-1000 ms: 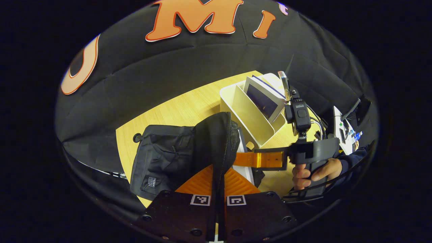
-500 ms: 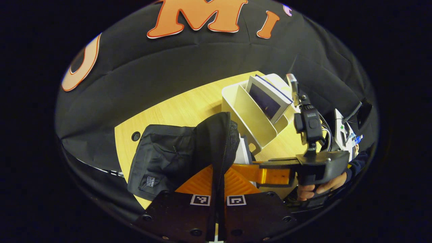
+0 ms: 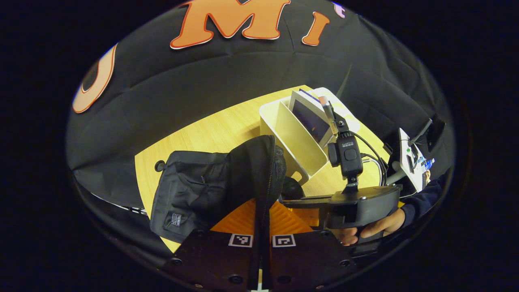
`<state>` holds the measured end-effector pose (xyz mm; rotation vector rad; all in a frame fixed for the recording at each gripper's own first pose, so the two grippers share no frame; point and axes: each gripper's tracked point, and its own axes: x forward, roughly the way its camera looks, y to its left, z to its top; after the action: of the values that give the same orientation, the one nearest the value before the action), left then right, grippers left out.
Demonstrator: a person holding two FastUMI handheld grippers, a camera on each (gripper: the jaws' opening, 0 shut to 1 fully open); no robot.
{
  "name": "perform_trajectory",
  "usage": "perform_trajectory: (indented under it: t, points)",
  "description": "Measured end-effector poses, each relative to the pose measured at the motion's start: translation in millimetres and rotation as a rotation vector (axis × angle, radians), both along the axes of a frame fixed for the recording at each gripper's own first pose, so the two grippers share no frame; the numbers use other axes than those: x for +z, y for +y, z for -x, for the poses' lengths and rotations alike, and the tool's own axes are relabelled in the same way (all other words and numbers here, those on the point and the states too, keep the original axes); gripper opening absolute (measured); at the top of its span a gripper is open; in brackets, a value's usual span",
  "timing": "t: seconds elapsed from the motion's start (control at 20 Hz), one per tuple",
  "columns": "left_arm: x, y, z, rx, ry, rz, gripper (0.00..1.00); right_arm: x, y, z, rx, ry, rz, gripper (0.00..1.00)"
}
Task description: Open the schoolbag, grab two books from the bookshelf and put them into the schoolbag.
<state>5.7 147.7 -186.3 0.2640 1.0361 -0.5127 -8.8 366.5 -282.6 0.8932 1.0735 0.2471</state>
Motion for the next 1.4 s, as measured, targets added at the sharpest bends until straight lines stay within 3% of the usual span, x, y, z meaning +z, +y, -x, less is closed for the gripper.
perform_trajectory:
  t: [0.05, 0.1, 0.15, 0.2, 0.35, 0.5, 0.7, 1.0, 1.4]
  points:
    - [3.3, -1.3, -4.6, 0.004, -0.006, -0.005, 0.04, -0.3, 5.3, -1.3, 0.005, -0.001, -0.006, 0.2]
    - [2.8, 5.5, 1.4, 0.006, -0.005, -0.009, 0.04, -0.9, 4.8, 0.7, 0.014, 0.004, 0.004, 0.23]
    - [1.9, 5.5, 1.5, 0.01, -0.005, -0.009, 0.04, 2.2, 1.9, 4.4, 0.026, 0.009, 0.008, 0.39]
    - [-1.2, 5.8, 0.2, 0.014, -0.009, -0.014, 0.04, -0.3, 3.4, 7.2, 0.034, 0.016, 0.021, 0.44]
    - [-1.9, 7.9, -1.5, 0.024, -0.012, -0.013, 0.04, -0.5, -7.2, 14.5, 0.087, 0.029, 0.076, 0.78]
    - [-3.3, 9.5, -1.4, 0.031, -0.013, -0.015, 0.04, 6.3, -29.5, 16.9, 0.13, 0.018, 0.156, 0.93]
    - [-10.7, 6.7, 0.5, 0.033, -0.005, -0.023, 0.04, 36.3, -55.7, 25.5, 0.201, -0.007, 0.195, 0.97]
    - [-14.4, 4.7, 2.4, 0.04, 0.001, -0.012, 0.04, 92.7, -123.0, 23.9, 0.284, -0.087, 0.344, 0.97]
    - [-20.5, 5.0, 3.2, 0.046, 0.004, -0.041, 0.04, 145.5, -224.9, -24.3, 0.331, -0.12, 0.564, 0.98]
